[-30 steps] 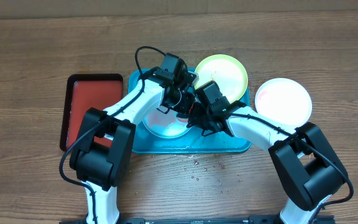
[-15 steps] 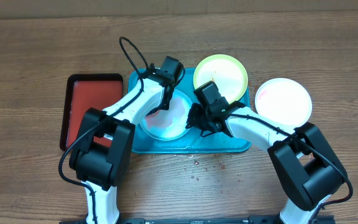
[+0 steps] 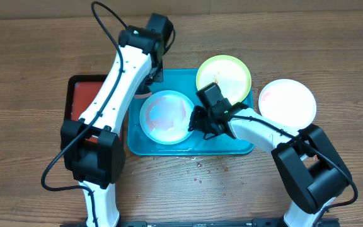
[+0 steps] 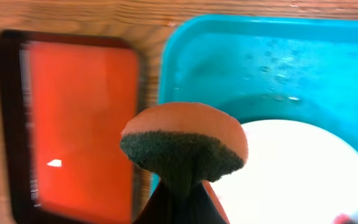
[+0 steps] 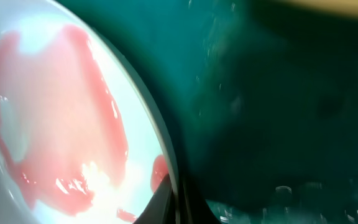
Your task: Clean dirty plates on tray and stack at the side
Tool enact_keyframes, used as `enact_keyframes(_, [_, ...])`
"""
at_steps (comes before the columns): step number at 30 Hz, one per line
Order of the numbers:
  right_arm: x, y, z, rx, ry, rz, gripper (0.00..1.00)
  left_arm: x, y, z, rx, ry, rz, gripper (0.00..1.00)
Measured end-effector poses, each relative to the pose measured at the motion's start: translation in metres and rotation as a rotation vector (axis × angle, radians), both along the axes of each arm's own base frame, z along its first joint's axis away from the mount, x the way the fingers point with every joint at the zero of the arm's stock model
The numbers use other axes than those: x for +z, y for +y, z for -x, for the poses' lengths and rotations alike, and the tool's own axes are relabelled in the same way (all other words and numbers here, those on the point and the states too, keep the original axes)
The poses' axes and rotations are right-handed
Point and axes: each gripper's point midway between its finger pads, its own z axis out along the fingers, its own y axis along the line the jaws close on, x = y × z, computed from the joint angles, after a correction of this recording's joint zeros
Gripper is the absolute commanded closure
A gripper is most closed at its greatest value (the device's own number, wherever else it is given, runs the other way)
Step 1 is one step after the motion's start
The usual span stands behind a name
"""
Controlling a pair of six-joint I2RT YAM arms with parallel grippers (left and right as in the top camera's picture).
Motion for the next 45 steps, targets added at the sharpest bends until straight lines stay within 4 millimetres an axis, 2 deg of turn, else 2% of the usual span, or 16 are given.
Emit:
enact_keyframes(6, [0.012, -0.008, 0.01, 0.085, 0.049, 0.101, 0.96, -0.009, -0.008, 0.007, -0.013, 0.056, 0.098, 0.95])
enact_keyframes(11, [0.027, -0.021, 0.021, 0.143, 0.05, 0.267, 0.96, -0.027, -0.013, 0.015, -0.018, 0.101, 0.126, 0.96])
enact_keyframes(19, [0.081, -0.036, 0.03, 0.194, -0.156, 0.549, 0.96, -0.048, -0.02, 0.019, -0.023, 0.122, 0.172, 0.96])
enact_keyframes(25, [0.131, -0.04, 0.028, 0.183, -0.398, 0.695, 0.96, -0.049, -0.023, 0.017, -0.025, 0.117, 0.189, 0.96])
enact_keyframes(32, [0.175, -0.064, 0.03, 0.141, -0.554, 0.864, 0.96, -0.049, -0.024, 0.018, -0.026, 0.119, 0.192, 0.96])
enact_keyframes(40, [0.198, -0.096, 0.03, 0.121, -0.607, 1.058, 0.96, -0.049, -0.024, 0.017, -0.026, 0.116, 0.193, 0.96])
enact_keyframes(45, [0.211, -0.102, 0.029, 0.102, -0.648, 1.105, 0.96, -0.049, -0.024, 0.017, -0.026, 0.116, 0.193, 0.96])
